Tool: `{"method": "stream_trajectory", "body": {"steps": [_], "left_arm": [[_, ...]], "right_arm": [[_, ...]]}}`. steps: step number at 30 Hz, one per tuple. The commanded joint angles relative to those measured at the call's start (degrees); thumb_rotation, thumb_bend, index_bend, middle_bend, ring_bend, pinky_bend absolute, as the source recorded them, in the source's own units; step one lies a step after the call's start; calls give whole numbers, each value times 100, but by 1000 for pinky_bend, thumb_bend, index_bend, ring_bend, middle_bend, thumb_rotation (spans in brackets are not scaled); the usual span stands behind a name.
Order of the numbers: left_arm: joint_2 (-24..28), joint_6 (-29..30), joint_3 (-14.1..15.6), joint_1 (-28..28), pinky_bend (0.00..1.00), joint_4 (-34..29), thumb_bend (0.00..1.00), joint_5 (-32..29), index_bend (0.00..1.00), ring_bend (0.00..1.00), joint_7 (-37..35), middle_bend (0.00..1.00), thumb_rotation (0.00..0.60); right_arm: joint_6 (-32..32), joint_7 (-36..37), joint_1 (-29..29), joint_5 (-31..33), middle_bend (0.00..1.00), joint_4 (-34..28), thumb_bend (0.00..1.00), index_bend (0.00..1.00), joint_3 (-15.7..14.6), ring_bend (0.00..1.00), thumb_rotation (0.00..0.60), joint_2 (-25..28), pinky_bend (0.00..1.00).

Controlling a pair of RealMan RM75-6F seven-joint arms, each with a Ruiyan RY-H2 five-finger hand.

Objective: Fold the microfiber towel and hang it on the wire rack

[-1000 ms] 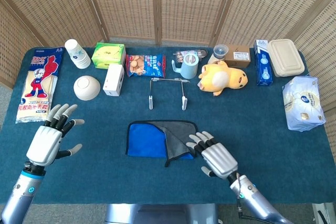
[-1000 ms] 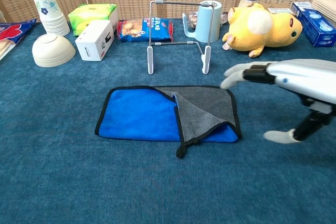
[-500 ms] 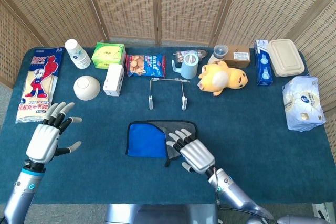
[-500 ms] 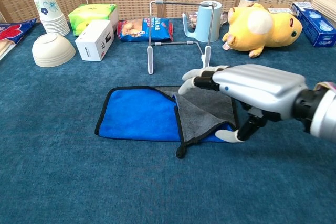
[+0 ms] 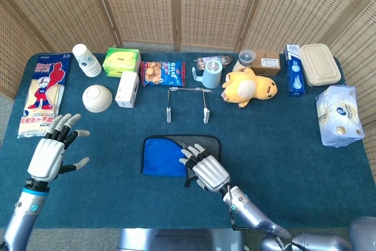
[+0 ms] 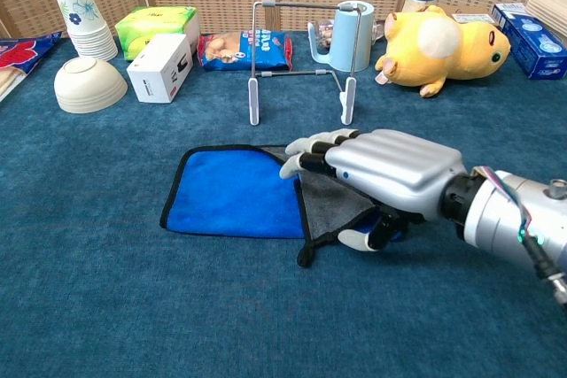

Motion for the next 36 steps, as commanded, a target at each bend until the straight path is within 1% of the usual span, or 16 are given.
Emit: {"method": "stream_trajectory", "body": {"steps": [1, 15, 23, 32, 36], "left_arm": [[11, -7, -9, 11, 0, -17, 240, 9, 338, 0, -10, 110, 600], [37, 2, -74, 75, 0, -52, 241, 86, 338, 0, -34, 109, 600], [-4, -40, -98, 95, 0, -13, 240, 87, 338, 0, -84, 109, 600], [-7, -19, -122, 123, 0, -19, 240, 139, 337, 0, -86, 108, 600], [-9, -10, -136, 146, 0, -17, 240, 130, 337, 0, -112, 108, 600]], "right_arm": [[26, 101, 46, -74, 62, 141, 323, 162, -57, 0, 600, -50, 0], [164, 367, 237, -479, 62, 698, 323, 175, -193, 0, 600, -161, 0], [205, 395, 259, -514, 63, 687, 323, 175, -262, 0, 600, -41, 0], [95, 394, 384, -481, 62, 775, 325, 177, -254, 0, 600, -49, 0], [83, 399, 390, -443, 62, 768, 389, 176, -279, 0, 600, -2, 0]]}}
